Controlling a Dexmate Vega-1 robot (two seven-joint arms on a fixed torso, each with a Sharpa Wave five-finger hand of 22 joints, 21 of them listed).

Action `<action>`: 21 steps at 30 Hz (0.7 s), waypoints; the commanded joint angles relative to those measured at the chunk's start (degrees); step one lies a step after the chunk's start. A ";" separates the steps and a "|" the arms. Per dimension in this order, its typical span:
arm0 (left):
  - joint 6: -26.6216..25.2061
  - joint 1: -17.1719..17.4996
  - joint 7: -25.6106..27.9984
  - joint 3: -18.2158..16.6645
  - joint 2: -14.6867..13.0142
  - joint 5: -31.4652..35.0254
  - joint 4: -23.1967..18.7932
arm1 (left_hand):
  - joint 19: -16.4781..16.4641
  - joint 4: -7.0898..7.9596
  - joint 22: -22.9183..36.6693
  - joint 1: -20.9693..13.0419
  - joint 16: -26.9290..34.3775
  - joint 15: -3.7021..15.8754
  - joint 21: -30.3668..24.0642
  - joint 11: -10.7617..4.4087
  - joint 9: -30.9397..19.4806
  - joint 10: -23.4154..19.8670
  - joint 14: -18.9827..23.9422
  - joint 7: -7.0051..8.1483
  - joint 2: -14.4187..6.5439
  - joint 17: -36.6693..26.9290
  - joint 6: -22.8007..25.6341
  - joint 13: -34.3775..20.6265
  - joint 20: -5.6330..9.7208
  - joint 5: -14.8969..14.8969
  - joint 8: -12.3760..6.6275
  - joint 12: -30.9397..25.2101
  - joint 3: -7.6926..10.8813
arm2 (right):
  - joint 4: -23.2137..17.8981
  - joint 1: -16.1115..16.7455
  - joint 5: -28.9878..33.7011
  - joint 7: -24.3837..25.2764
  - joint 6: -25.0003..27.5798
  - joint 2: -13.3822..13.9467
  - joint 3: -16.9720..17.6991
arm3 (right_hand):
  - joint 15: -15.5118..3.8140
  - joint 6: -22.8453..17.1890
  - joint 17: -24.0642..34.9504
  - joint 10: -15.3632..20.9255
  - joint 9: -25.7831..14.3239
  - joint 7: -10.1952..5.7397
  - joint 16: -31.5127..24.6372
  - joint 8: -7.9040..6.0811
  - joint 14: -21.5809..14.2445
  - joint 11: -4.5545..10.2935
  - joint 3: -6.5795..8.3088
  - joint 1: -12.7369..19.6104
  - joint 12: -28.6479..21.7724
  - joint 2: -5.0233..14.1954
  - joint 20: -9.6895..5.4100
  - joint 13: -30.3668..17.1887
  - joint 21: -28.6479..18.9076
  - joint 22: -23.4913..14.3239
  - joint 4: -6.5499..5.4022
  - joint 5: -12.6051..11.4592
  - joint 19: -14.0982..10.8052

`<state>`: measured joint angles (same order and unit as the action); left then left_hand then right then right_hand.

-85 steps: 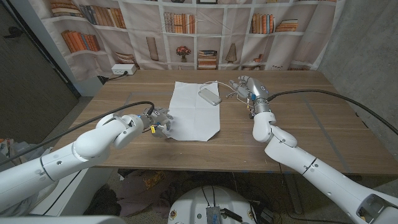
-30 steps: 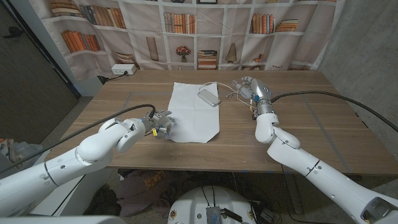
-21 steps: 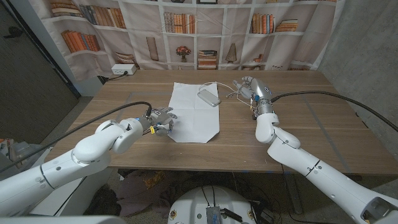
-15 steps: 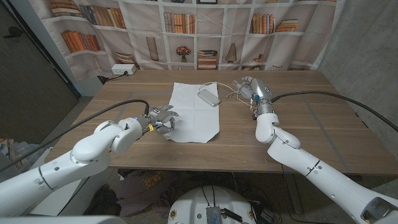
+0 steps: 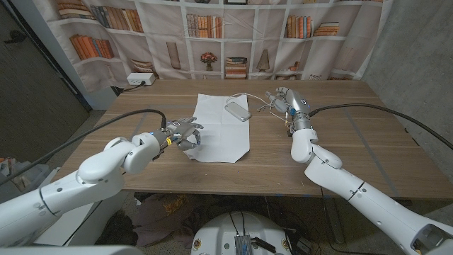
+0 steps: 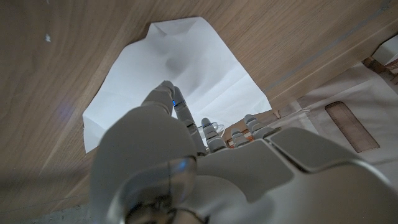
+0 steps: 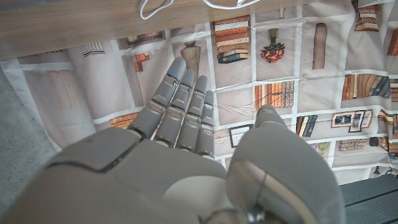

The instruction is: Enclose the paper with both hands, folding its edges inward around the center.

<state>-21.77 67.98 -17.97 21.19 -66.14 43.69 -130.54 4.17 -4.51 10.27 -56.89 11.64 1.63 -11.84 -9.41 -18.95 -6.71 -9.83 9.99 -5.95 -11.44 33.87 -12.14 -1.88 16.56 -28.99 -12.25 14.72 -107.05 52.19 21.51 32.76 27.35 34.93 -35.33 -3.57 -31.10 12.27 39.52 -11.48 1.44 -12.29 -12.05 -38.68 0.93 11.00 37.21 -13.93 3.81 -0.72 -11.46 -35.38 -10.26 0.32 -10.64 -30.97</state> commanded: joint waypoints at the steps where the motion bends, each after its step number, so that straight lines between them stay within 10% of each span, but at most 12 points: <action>1: 0.24 -2.50 -6.02 3.14 -5.11 3.29 -1.56 | 1.04 -0.07 0.16 0.28 -0.22 0.66 0.34 0.00 0.15 0.59 -2.95 0.27 0.65 -0.02 -1.19 -0.22 -0.12 -0.49 0.51 0.27 -0.40 | 0.57 -0.16 -0.60 -0.11 -0.22 0.01 0.23 | -1.75 -0.47 -0.08 0.10 -0.14 -0.02 -0.01 0.36 0.14 -0.14 0.16 -0.22 -0.01 -0.08 -0.08 -0.06 0.10 -0.18 0.46 -0.04 -0.28; 21: 2.55 -6.24 -14.14 5.52 -4.46 7.92 -0.59 | 2.47 0.17 0.18 1.19 -0.48 -0.04 0.59 1.05 1.76 2.71 -4.42 1.76 0.73 -0.15 -7.96 -0.26 -0.59 -2.18 4.10 0.69 -1.26 | 1.40 -0.23 -1.36 0.33 -0.10 0.06 0.54 | -1.62 -0.51 -0.12 0.04 -0.14 0.01 0.03 0.35 0.23 -0.10 0.14 -0.26 0.07 -0.04 -0.06 -0.05 0.39 -0.20 0.61 -0.05 -0.36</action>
<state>-20.35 63.26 -28.09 25.82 -70.51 49.50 -131.36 6.21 -4.42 10.26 -55.99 11.20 1.63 -11.43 -8.31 -17.27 -4.52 -9.83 11.77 -5.07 -11.44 25.98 -12.13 -2.46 14.61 -25.01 -11.51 13.67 -106.19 52.08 20.55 32.82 27.19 34.97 -34.87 -3.57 -31.10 11.98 39.52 -11.48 1.44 -12.29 -12.05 -38.68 0.93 11.24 37.21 -13.93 3.81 -0.72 -11.46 -35.17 -10.26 0.56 -10.64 -30.97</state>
